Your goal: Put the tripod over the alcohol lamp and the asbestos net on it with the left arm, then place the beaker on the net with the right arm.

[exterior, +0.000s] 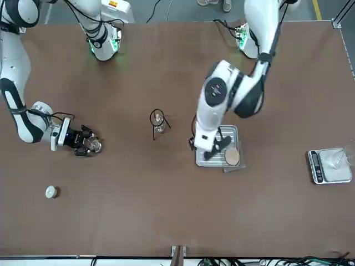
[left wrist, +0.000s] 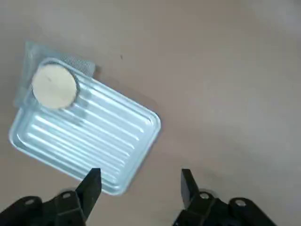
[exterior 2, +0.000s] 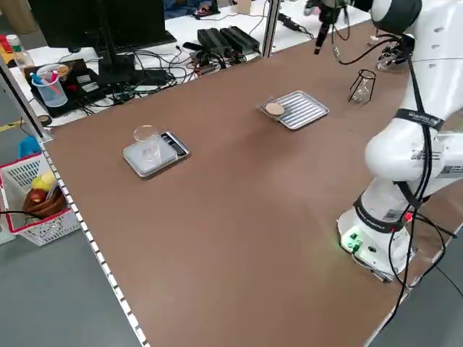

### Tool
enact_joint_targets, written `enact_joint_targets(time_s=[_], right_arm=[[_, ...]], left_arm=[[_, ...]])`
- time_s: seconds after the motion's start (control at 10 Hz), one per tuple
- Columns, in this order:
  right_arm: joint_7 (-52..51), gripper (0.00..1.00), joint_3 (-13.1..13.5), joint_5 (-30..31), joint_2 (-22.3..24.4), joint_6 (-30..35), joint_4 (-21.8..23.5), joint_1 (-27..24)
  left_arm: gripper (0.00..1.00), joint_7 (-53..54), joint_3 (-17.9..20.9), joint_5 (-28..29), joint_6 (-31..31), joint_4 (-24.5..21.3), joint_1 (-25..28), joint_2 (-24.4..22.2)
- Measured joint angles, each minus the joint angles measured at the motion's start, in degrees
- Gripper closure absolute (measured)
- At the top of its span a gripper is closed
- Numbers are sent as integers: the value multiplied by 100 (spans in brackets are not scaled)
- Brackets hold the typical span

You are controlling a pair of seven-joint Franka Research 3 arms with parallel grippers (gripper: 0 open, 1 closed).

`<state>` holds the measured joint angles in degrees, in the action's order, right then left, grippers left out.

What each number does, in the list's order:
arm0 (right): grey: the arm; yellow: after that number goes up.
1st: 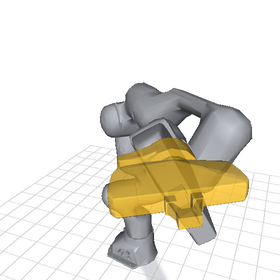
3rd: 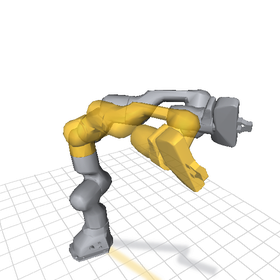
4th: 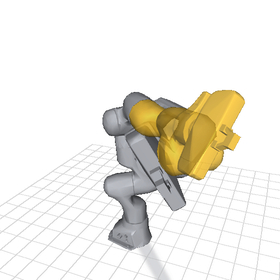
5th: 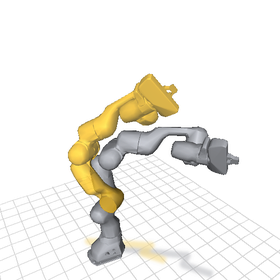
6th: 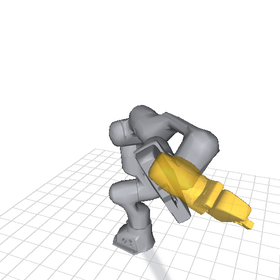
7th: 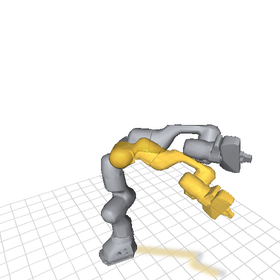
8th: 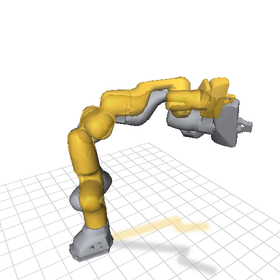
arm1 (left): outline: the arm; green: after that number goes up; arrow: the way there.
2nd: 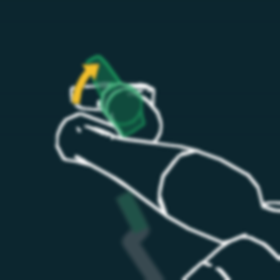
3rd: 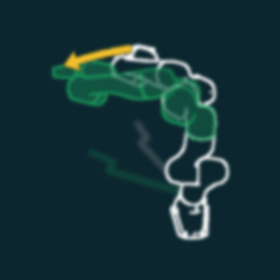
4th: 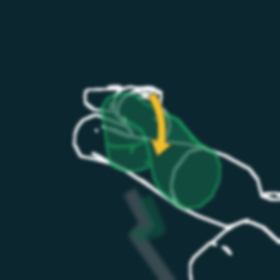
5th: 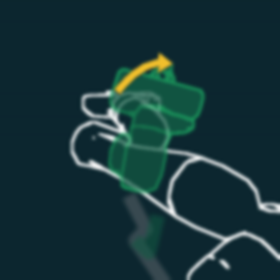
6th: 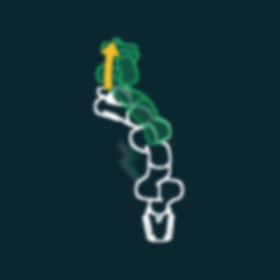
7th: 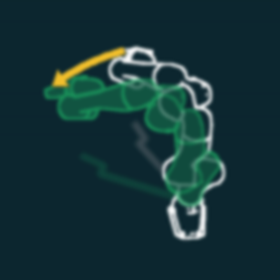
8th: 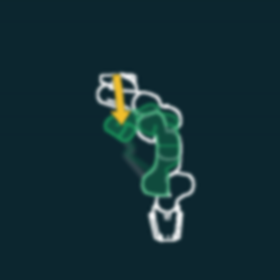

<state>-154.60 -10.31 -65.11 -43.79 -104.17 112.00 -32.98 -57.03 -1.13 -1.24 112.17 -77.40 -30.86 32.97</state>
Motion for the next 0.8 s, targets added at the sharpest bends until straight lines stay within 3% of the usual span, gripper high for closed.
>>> enact_joint_targets(time_s=[0.3, 0.6, 0.8], right_arm=[[0, 42, 0, 0, 0, -3, -28, 1], [0, 42, 0, 0, 0, -4, -45, 2], [0, 42, 0, 0, 0, -4, -47, 2]], left_arm=[[24, 2177, -227, -178, -68, -185, 1229, -97], [25, 5062, -266, -1303, -80, -404, 2223, -33], [25, 6295, -280, -2056, -83, -444, 2731, 161]])
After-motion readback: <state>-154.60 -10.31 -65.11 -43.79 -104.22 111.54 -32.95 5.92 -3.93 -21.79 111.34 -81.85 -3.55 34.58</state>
